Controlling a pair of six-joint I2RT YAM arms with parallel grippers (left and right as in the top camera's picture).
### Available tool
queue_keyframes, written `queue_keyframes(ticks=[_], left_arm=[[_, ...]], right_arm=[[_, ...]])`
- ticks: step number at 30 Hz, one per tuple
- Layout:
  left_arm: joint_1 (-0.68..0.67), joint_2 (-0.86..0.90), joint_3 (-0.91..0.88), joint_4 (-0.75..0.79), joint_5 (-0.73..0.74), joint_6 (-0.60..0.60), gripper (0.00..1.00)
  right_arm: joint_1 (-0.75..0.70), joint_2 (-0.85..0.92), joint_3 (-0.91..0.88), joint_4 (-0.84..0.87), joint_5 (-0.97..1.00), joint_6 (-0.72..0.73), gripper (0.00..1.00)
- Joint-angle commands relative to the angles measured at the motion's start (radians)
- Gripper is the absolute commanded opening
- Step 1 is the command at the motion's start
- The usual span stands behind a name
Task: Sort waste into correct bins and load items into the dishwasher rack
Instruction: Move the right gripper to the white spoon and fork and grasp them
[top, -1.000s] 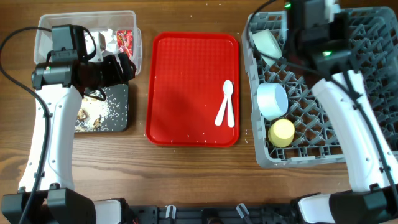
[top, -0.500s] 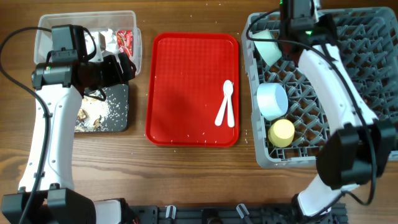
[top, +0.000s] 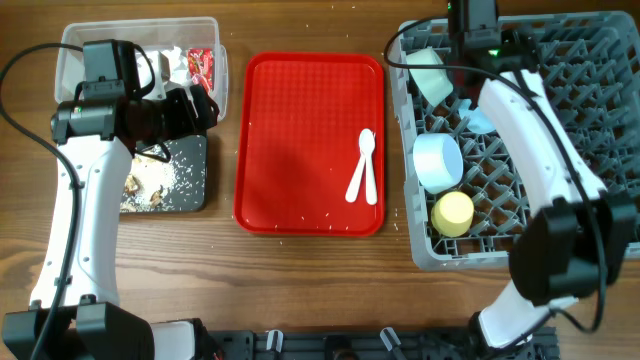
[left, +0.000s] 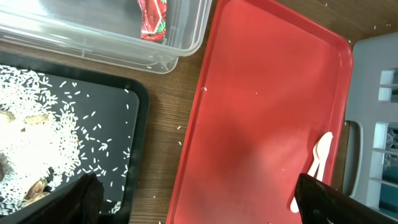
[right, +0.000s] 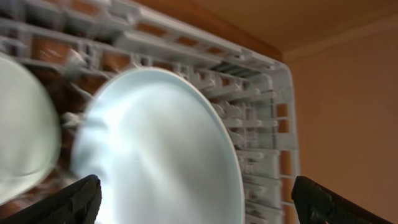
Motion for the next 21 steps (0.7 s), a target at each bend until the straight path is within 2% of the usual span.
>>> queue_keyframes(ticks=[1,4,6,8,12,17,19,21], left_arm=[[0.003,-0.003,0.014,0.002,-0.005,0.005,1.0],[0.003,-0.003,0.014,0.002,-0.005,0.005,1.0],[0.003,-0.003,0.014,0.002,-0.005,0.005,1.0],[0.003,-0.002,0.014,0.002,-0.005,0.005,1.0],[0.003,-0.003,0.014,0.002,-0.005,0.005,1.0],[0.003,-0.003,0.014,0.002,-0.005,0.005,1.0],[0.003,-0.002,0.014,0.002,-0.005,0.005,1.0],[0.003,-0.003,0.014,0.002,-0.005,0.005,1.0]], right_arm=[[0.003,-0.196,0.005,-0.019,-0.243,0.163,1.0],[0.003,-0.297,0.005,-0.051,-0.57,0.312,1.0],[0.003,-0.331,0.004,-0.065,-0.807,0.332,1.0],[0.006,-0.321,0.0,-0.051,-0.927,0.411,0.98],[0.066,-0.225,-0.004,-0.089,-0.934,0.599,0.89],[0.214,-0.042,-0.004,-0.183,-0.813,0.652,0.8],[0.268,0.039,-0.004,-0.201,-0.768,0.659,0.72],[0.299,0.1,-0.004,-0.232,-0.709,0.721,0.69]])
